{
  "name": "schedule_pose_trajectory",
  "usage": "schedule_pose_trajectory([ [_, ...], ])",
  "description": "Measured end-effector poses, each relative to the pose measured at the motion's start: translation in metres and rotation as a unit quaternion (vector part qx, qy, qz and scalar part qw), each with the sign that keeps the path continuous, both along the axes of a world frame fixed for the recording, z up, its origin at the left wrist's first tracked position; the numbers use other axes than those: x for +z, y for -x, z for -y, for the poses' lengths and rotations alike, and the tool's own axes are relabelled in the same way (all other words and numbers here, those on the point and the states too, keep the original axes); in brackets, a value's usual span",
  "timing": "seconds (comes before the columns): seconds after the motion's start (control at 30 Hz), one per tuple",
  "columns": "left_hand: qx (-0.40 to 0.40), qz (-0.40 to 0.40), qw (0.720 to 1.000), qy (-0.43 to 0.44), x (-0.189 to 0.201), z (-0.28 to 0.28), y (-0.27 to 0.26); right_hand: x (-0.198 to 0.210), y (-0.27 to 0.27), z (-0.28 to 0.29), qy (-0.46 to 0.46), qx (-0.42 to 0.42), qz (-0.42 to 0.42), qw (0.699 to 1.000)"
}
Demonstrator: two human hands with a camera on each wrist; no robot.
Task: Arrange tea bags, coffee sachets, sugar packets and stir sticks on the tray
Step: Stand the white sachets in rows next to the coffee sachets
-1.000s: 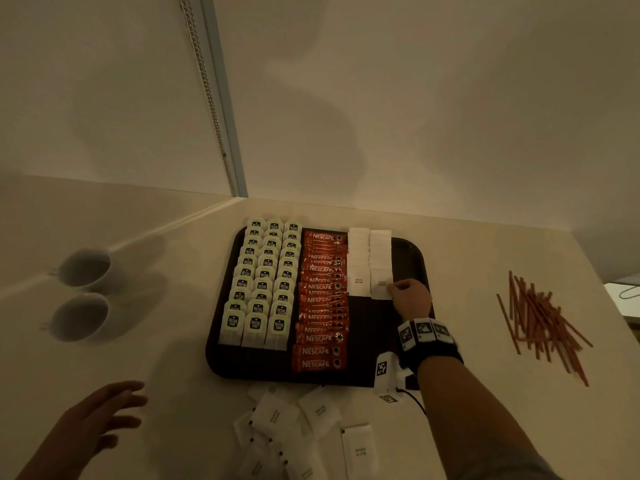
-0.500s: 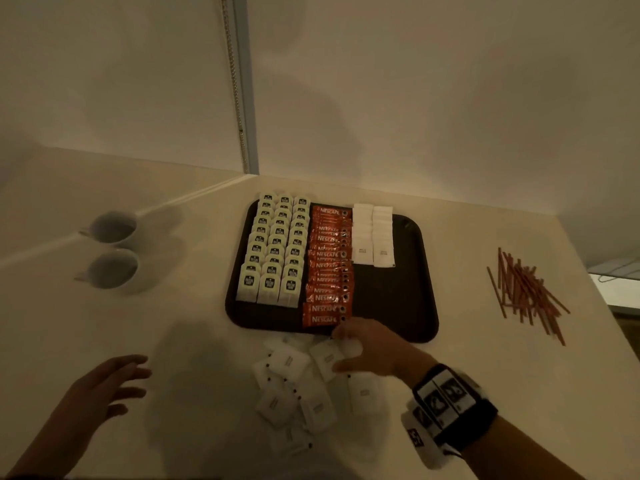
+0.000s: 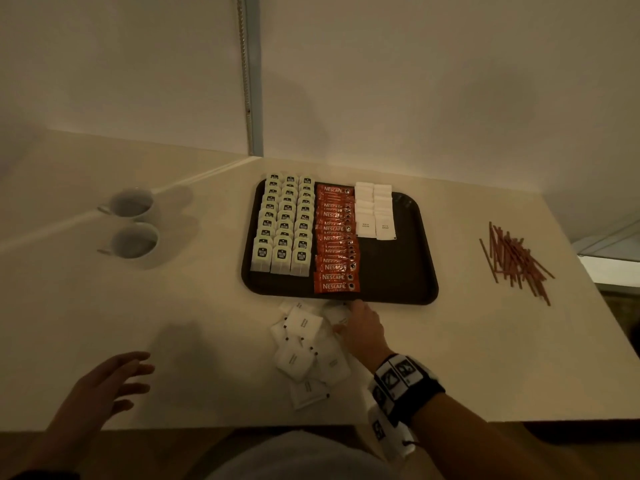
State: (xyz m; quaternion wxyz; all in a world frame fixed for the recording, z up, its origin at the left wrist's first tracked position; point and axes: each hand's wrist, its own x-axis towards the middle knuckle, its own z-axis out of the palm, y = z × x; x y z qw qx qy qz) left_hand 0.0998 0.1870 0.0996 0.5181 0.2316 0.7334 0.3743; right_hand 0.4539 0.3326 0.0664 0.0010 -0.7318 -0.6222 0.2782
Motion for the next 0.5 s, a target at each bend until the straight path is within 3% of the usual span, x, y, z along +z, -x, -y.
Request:
schedule_pose_trajectory([
  [0.17, -0.01, 0.001, 1.0, -0.016, -0.002, 0.007, 0.004, 0.002, -0.005, -0.006, 0.011, 0.006, 0.025, 1.0],
  [0.3, -0.007, -0.005, 1.0, -0.016, -0.003, 0.011, 0.008, 0.004, -0.005, -0.008, 0.025, -0.027, -0.013, 0.999],
  [0.5, 0.001, 0.004, 1.0, -0.005, -0.01, 0.019, 0.018, 0.009, -0.006, -0.009, 0.038, -0.025, 0.026, 0.999],
])
